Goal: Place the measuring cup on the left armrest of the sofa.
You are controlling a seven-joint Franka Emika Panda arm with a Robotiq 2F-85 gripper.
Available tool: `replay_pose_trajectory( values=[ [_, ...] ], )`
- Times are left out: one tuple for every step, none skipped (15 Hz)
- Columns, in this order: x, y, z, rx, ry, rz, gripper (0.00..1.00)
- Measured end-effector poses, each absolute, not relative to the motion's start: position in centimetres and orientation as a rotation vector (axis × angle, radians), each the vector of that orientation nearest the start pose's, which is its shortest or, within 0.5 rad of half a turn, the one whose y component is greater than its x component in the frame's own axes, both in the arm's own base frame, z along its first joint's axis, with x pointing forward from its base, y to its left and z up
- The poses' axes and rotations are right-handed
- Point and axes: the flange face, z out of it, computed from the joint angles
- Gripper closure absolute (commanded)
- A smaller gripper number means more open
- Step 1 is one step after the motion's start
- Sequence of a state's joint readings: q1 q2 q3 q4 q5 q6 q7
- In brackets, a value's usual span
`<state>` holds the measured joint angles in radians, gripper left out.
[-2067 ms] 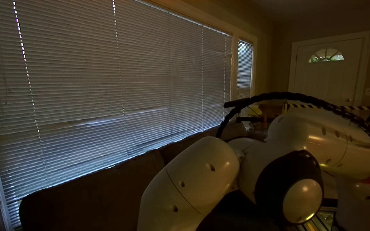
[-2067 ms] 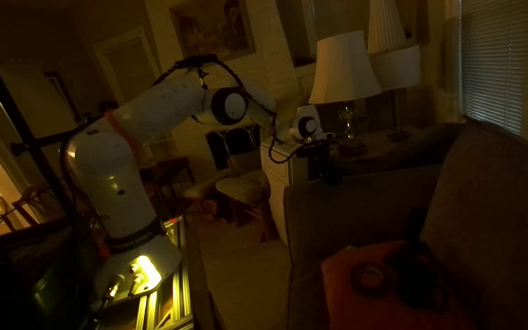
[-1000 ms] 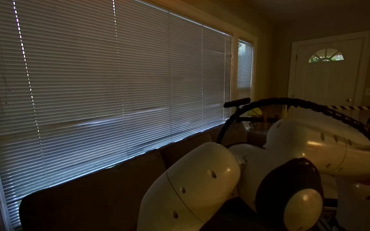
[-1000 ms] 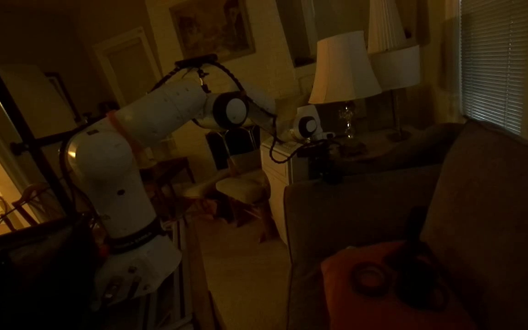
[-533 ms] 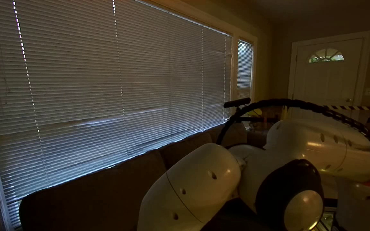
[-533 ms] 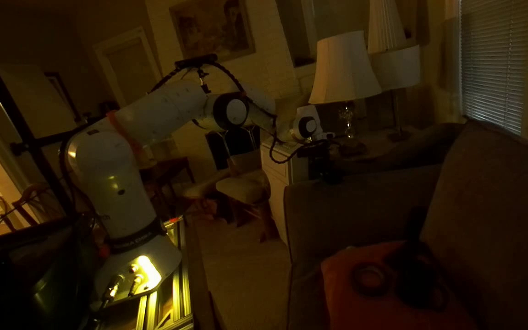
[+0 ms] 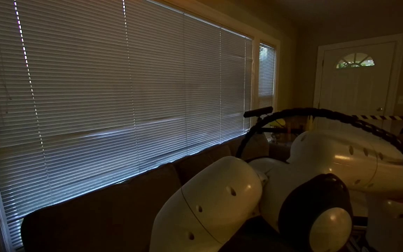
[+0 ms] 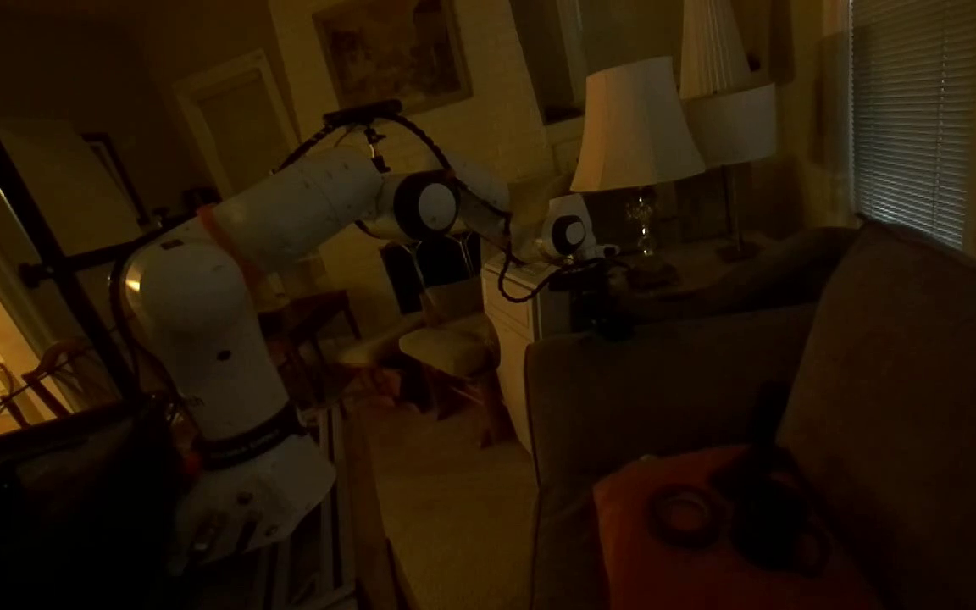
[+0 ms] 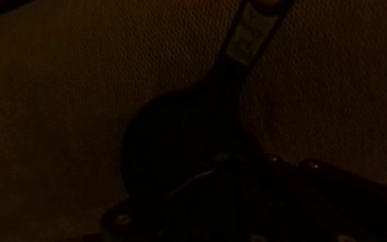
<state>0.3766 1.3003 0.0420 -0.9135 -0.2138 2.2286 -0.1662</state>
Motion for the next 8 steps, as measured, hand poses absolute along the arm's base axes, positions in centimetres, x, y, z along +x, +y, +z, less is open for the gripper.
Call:
replay_pose_trajectory(
  values=[
    [71.43,29.63,6.86,-3.079,-1.095,-0.051,0.99],
    [71.43,29.62,6.86,-3.080,-1.095,-0.050,0.99],
    [71.42,29.62,6.85,-3.080,-1.095,-0.049,0.99],
    [71.41,29.61,6.85,-3.080,-1.095,-0.047,0.99],
    [71.40,29.61,6.85,-3.080,-1.095,-0.045,0.99],
    [71.39,29.60,6.84,-3.080,-1.095,-0.044,0.99],
    [71.38,29.60,6.84,-3.081,-1.095,-0.041,0.99],
    [71.37,29.59,6.83,-3.081,-1.095,-0.039,0.72]
  ],
)
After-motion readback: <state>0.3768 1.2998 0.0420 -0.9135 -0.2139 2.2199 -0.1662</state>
